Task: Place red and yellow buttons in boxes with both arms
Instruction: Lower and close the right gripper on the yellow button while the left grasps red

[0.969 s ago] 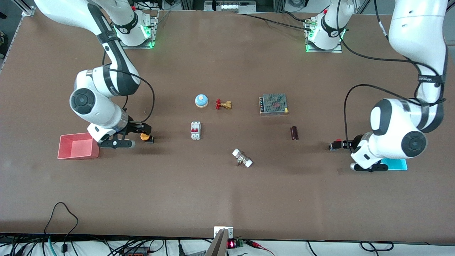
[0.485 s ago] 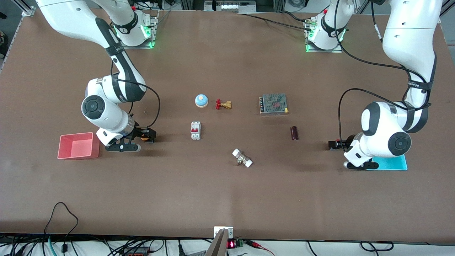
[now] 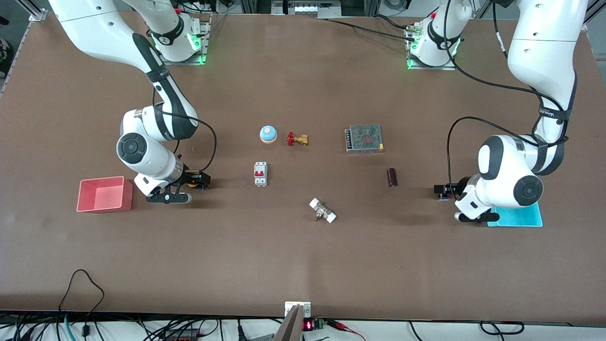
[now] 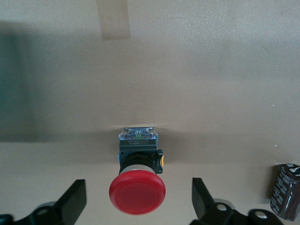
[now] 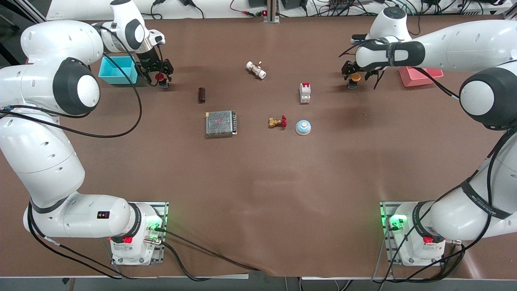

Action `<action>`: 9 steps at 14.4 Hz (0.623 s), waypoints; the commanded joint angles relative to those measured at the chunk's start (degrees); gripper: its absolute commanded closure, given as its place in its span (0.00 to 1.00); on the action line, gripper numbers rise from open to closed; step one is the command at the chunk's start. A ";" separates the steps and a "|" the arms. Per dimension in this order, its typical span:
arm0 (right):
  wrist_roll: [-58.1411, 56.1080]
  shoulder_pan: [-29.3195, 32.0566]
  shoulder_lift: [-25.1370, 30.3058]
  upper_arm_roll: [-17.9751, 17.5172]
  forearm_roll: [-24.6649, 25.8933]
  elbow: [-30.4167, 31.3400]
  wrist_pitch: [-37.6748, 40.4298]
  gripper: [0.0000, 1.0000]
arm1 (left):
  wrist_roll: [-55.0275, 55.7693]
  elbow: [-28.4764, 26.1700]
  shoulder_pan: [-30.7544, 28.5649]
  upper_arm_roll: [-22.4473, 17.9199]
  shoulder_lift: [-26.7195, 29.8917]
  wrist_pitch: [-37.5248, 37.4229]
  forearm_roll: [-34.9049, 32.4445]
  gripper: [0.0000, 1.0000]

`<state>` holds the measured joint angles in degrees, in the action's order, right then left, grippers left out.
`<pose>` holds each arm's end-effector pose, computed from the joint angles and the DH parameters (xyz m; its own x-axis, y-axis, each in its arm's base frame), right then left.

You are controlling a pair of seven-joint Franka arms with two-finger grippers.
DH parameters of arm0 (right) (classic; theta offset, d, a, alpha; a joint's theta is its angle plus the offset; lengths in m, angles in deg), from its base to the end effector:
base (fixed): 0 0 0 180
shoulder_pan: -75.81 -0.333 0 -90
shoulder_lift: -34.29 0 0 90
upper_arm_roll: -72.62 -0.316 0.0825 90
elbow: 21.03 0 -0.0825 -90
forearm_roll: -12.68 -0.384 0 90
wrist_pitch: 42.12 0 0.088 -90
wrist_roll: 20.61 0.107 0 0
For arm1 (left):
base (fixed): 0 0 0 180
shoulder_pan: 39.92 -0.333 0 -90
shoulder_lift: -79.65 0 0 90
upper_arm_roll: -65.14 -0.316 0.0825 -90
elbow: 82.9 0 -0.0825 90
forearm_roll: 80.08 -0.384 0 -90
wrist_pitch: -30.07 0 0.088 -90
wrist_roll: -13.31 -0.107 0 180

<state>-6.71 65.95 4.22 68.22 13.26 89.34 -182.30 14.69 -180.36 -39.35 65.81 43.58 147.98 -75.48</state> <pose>0.6068 0.1522 0.2151 0.9999 0.0040 -0.0106 0.0037 -0.9995 -0.0303 0.6438 -0.0176 0.2086 0.9614 0.0410 -0.2721 0.0591 -0.9965 0.0585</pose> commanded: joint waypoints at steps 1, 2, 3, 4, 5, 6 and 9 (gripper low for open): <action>0.51 -0.43 -0.86 -0.43 1.17 0.54 -2.29 0.00 | -0.32 -0.37 0.05 -0.05 0.21 1.17 0.32 0.16; 0.51 -0.34 -0.78 -0.43 1.17 0.54 -2.29 0.00 | -0.58 -0.37 0.31 -0.05 0.21 1.44 -0.12 0.22; 0.43 -0.34 -0.77 -0.43 1.17 0.45 -2.29 0.00 | -1.62 -0.37 0.40 -0.05 0.47 1.35 -0.04 0.33; 0.51 -0.34 -0.86 -0.43 1.17 0.45 -2.29 0.00 | -1.90 -0.37 0.49 -0.05 0.56 1.35 -0.04 0.45; 0.51 -0.34 -0.86 -0.43 1.17 0.45 -2.29 0.00 | -1.90 -0.37 0.49 -0.05 0.65 1.35 -0.04 0.55; 0.51 -0.34 -0.86 -0.43 1.17 0.54 -2.29 0.02 | -1.99 -0.37 0.49 -0.05 0.65 1.44 0.05 0.60; 0.43 -0.34 -0.95 -0.78 1.26 0.54 -2.29 0.38 | -3.38 -0.37 0.49 -0.14 0.74 1.27 -0.04 0.76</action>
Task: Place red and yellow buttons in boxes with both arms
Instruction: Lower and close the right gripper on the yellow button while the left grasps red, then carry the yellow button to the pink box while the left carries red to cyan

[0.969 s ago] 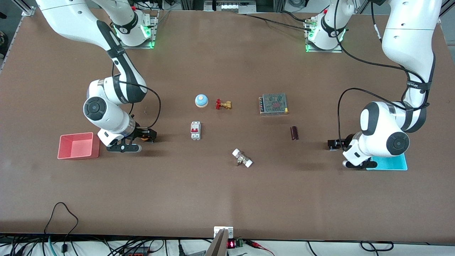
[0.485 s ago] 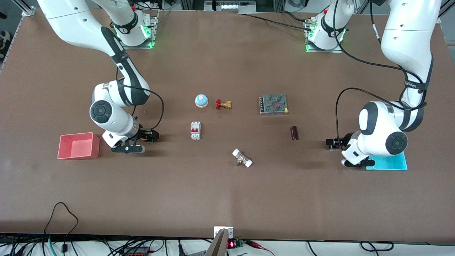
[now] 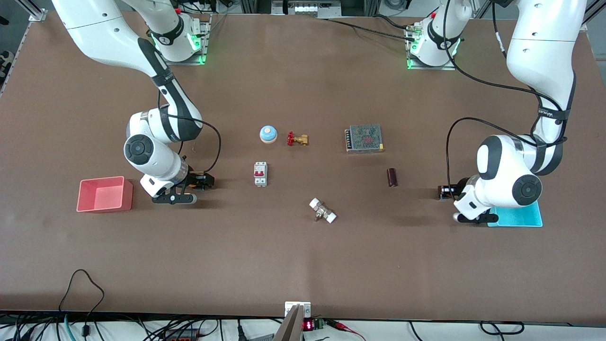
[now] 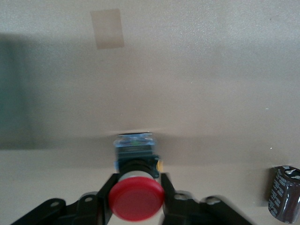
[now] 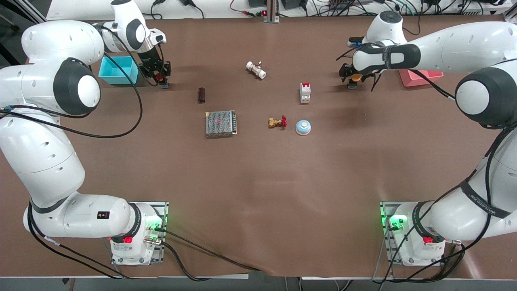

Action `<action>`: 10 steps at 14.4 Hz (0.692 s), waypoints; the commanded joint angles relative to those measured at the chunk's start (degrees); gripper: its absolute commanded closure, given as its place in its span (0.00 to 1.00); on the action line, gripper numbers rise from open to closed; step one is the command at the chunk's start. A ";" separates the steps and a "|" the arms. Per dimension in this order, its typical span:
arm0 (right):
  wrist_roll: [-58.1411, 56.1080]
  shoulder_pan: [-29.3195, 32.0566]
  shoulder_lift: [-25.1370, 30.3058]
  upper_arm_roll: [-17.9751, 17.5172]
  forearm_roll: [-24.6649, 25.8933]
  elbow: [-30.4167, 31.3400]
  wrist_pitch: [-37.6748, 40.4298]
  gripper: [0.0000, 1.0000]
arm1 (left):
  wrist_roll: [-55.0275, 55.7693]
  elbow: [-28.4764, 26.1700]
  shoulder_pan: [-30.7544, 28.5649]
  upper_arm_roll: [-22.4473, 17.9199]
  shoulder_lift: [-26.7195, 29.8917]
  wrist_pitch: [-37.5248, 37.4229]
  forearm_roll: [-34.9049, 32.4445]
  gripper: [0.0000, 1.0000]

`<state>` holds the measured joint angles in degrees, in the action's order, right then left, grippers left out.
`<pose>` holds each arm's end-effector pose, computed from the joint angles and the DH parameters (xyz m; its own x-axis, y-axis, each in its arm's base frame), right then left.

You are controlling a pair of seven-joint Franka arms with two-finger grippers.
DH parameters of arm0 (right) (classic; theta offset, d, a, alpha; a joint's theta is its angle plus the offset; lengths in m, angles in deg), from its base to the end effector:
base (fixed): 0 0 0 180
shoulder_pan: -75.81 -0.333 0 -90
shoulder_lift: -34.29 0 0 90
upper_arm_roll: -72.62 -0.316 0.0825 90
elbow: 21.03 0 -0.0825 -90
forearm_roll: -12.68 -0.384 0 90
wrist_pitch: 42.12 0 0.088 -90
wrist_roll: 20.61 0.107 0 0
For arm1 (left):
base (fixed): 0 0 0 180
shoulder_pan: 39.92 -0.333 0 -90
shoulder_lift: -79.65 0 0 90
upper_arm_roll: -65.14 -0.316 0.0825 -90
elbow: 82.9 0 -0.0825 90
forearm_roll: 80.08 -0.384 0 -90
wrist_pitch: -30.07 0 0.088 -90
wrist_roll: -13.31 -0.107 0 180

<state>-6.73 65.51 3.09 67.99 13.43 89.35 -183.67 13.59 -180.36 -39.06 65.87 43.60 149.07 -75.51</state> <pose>0.6050 0.1594 0.2049 0.9998 0.0170 -0.0068 0.0168 -0.9993 -0.0330 0.6461 -0.0213 0.2099 0.9675 0.0171 -0.2522 0.0343 -0.9974 0.0640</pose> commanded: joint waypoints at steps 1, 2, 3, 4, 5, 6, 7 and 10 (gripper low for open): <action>0.44 0.11 0.09 -0.56 1.09 0.54 -0.83 0.51 | -3.77 -0.46 0.20 -0.29 0.72 0.09 0.00 0.79; 0.44 0.11 -0.17 -0.64 1.09 0.54 -0.75 0.62 | -4.83 -0.46 0.20 -0.46 0.81 -0.08 0.00 0.81; 0.44 0.11 -0.26 -0.64 1.09 0.54 -0.75 0.71 | -5.10 -0.46 0.20 -0.73 1.33 -0.35 0.00 0.82; 0.44 0.02 -0.52 -0.64 1.09 0.54 -0.83 0.78 | -5.19 -0.46 0.11 -0.90 2.99 -0.52 -0.09 0.83; 0.35 0.02 -0.52 -0.64 1.09 0.54 -0.83 0.86 | -5.80 -0.54 -0.24 -0.99 5.44 -1.92 -0.09 0.84; 0.27 0.02 -0.44 -0.64 1.09 0.54 -0.75 0.90 | -5.81 -0.37 -0.76 -1.17 7.73 -4.45 -0.09 0.84; 0.09 0.10 -0.17 -0.56 1.09 0.45 -0.57 0.91 | -5.63 0.15 -1.81 -1.26 9.32 -6.13 -0.09 0.84; -5.16 2.99 4.64 -0.56 0.92 -0.43 3.62 0.91 | -6.07 1.21 -5.42 -1.78 11.17 -9.92 -2.19 0.85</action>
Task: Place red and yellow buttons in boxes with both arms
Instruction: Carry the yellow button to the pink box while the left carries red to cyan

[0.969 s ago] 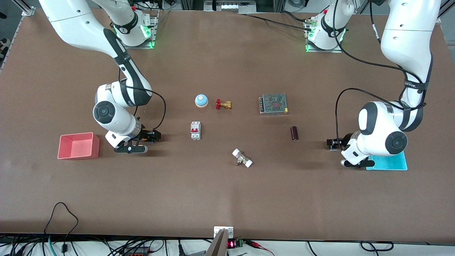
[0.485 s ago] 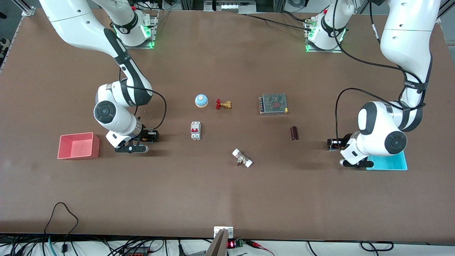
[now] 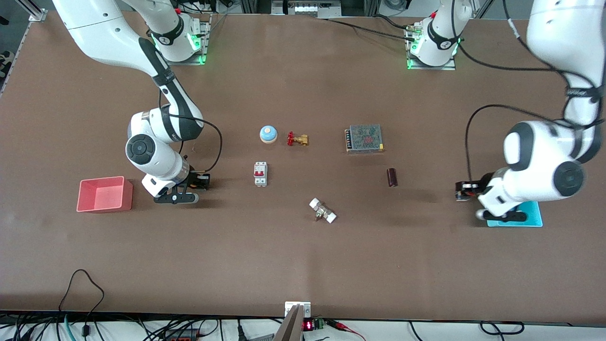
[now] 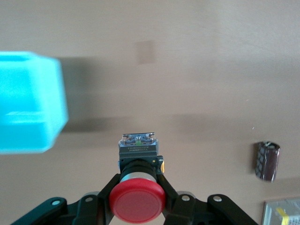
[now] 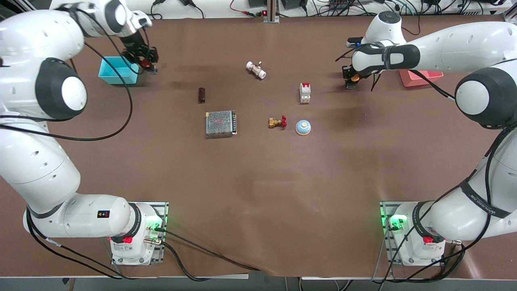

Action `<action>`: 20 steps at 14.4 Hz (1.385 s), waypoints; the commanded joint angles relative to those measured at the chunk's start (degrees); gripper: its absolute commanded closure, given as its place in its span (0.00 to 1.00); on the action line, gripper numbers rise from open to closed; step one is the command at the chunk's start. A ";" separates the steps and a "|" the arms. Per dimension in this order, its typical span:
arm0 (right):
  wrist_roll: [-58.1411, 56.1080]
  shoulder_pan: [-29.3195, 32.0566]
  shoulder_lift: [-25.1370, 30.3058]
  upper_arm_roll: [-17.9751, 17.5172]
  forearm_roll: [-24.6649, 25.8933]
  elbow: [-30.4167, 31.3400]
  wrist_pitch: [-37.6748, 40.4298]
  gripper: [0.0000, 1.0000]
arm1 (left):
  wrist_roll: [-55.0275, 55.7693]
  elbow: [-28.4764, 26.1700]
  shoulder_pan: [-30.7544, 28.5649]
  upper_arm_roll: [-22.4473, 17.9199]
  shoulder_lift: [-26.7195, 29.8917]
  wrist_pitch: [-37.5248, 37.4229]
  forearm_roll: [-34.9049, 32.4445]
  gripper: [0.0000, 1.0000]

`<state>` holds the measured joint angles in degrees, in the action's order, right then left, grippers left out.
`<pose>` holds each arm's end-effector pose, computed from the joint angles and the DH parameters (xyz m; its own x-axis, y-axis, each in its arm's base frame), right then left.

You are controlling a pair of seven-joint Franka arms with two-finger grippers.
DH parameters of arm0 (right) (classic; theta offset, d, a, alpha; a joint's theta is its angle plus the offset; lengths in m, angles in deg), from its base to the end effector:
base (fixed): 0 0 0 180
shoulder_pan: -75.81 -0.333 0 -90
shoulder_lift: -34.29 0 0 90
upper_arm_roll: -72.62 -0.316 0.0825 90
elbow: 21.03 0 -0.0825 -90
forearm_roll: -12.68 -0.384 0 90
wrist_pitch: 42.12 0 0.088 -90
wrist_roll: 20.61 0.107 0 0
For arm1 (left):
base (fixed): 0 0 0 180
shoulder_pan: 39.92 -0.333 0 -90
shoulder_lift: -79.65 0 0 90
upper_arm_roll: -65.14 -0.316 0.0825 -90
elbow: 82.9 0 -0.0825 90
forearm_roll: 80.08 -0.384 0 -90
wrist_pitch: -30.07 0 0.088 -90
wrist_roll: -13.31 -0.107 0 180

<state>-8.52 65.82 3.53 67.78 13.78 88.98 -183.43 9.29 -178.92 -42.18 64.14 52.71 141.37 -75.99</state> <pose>0.6081 0.1588 0.2120 0.9987 0.0506 0.0048 0.0507 -0.9982 -0.0327 0.6477 0.0310 0.3152 0.9800 0.0114 -0.1985 0.0250 -0.9975 0.0660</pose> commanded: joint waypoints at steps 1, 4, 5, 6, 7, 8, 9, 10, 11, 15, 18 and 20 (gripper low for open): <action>-4.95 3.30 6.57 0.09 0.14 -1.28 7.77 0.91 | -2.38 0.91 -3.17 -0.22 2.07 -2.40 -3.63 0.85; -12.40 5.23 13.35 5.17 0.14 -2.17 16.05 0.91 | -3.35 3.99 -8.17 -0.23 -0.30 -3.19 -5.06 0.85; -16.62 6.20 13.89 7.19 -0.21 -3.39 17.29 0.91 | -5.09 4.87 -9.06 -0.14 -0.39 -3.37 -5.06 0.85; -21.01 7.77 13.81 8.87 -0.74 -5.05 18.87 0.91 | -7.46 5.92 -9.42 -0.14 -1.44 -4.15 -4.88 0.85; -24.19 9.61 13.37 9.49 -1.88 -6.12 19.32 0.91 | -8.88 7.84 -9.86 -0.14 -2.75 -4.25 -4.88 0.85; -27.00 11.11 12.41 9.76 -3.28 -7.00 19.32 0.91 | -9.06 9.78 -9.78 -0.23 -4.50 -4.34 -5.06 0.86; -29.47 12.26 10.83 10.72 -3.99 -8.05 18.98 0.91 | -9.24 11.02 -9.86 -0.23 -6.00 -4.16 -5.06 0.87; -31.58 13.23 8.29 11.25 -4.34 -9.36 18.62 0.91 | -9.42 12.25 -10.04 -0.23 -7.50 -3.90 -4.97 0.87; -33.34 14.02 5.83 11.26 -4.26 -10.94 18.27 0.91 | -10.20 13.48 -10.13 -0.23 -8.90 -3.72 -4.97 0.87; -34.06 15.26 -0.34 11.08 -4.52 -13.51 11.52 0.91 | -12.40 14.72 -10.30 -0.66 -11.02 -1.71 -4.97 0.87; -34.15 15.26 -3.33 10.99 -4.52 -13.25 7.38 0.88 | -15.56 14.63 -10.92 -1.10 -12.87 2.95 -4.97 0.87; -34.24 15.52 -5.09 10.82 -4.61 -12.81 6.93 0.88 | -16.01 14.54 -11.18 -1.11 -13.83 3.31 -4.97 0.87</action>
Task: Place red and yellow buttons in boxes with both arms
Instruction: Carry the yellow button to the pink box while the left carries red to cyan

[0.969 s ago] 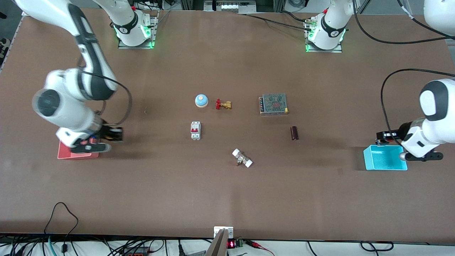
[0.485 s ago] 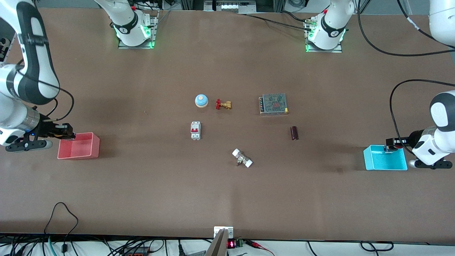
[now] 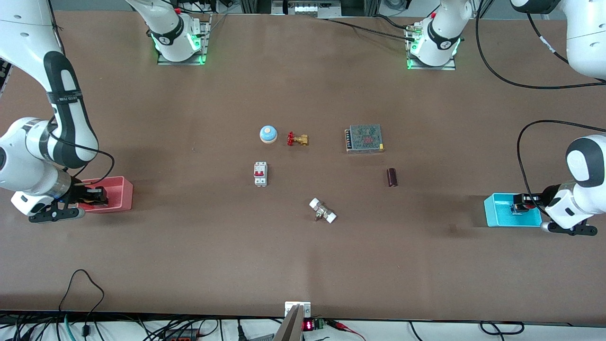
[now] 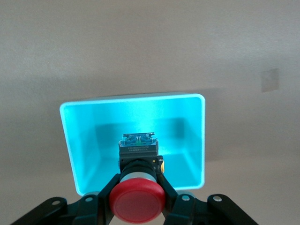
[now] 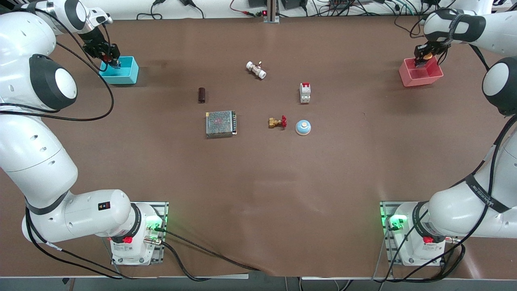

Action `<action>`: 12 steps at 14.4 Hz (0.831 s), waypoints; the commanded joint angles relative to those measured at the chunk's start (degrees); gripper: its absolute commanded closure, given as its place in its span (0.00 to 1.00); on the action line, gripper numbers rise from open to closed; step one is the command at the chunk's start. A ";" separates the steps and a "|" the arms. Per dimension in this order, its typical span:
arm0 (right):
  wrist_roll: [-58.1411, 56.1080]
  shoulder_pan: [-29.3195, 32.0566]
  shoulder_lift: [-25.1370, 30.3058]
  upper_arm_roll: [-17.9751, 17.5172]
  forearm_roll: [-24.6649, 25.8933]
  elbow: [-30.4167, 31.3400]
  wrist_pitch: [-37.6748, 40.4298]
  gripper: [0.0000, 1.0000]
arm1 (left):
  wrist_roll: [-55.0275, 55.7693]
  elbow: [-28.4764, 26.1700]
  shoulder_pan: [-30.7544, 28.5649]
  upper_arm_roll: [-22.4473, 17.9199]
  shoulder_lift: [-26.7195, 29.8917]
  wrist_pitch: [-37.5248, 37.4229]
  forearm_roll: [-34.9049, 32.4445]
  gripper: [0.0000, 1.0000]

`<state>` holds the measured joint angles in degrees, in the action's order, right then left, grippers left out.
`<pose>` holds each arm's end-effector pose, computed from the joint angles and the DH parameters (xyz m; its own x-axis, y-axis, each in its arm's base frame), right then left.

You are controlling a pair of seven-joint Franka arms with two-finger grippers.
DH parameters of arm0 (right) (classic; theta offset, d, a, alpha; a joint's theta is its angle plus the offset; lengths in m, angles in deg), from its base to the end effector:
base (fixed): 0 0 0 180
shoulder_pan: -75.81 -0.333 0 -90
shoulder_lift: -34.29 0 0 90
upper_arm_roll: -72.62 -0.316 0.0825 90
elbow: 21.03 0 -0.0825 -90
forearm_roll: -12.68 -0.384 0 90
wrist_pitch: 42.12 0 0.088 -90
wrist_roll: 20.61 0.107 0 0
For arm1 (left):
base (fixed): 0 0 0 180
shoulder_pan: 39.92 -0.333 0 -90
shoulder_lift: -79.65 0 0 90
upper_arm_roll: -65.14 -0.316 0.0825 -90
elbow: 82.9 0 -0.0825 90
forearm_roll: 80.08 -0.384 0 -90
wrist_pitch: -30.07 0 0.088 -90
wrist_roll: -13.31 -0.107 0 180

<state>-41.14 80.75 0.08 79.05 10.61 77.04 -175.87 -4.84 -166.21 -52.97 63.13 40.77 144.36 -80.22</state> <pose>0.6648 -0.1252 0.2481 0.9878 0.1552 0.0152 0.1544 -0.9870 0.0443 0.6808 0.1790 0.2746 0.9885 -0.0621 -0.1378 -0.0599 -0.9980 0.0198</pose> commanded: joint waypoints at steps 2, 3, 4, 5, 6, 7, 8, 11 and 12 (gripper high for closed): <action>-1.80 0.60 -1.65 -0.54 -1.36 -0.16 -0.64 0.88 | -1.80 1.75 -0.74 -0.10 -2.42 0.31 -0.74 0.87; -2.06 0.60 -1.74 -0.54 -1.45 0.10 -0.64 0.88 | -1.89 1.75 -0.74 -0.10 -3.03 0.31 -0.74 0.87; -2.24 0.60 -2.00 -0.63 -1.36 0.28 -0.72 0.88 | -1.89 1.66 -0.83 -0.10 -3.56 0.31 -0.66 0.87; -2.33 0.60 -2.35 -0.54 -1.36 0.37 -0.72 0.88 | -1.89 1.66 -0.92 -0.02 -3.92 0.31 -0.57 0.87; -2.33 0.60 -2.61 -0.63 -1.45 0.37 -0.72 0.88 | -1.80 1.66 -1.00 -0.01 -4.35 0.31 -0.31 0.87; -2.33 0.60 -2.70 -0.63 -1.36 0.37 -0.72 0.86 | -1.80 1.66 -1.01 -0.01 -4.53 0.31 -0.04 0.87; -2.33 0.60 -2.79 -0.63 -1.36 0.37 -0.72 0.75 | -1.71 1.66 -1.01 -0.01 -4.88 0.31 0.05 0.87; -2.33 0.60 -2.88 -0.63 -1.36 0.37 -0.72 0.33 | -1.89 1.75 -1.01 -0.01 -6.20 2.59 -0.04 0.87; -2.33 0.60 -2.79 -0.72 -1.36 0.37 -0.72 0.20 | -1.89 1.75 -1.09 -0.01 -6.73 2.68 0.05 0.86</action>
<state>-41.63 80.76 -2.89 78.98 10.60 77.26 -176.32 -5.49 -166.17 -53.61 63.06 35.61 146.57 -80.21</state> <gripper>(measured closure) 0.445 0.648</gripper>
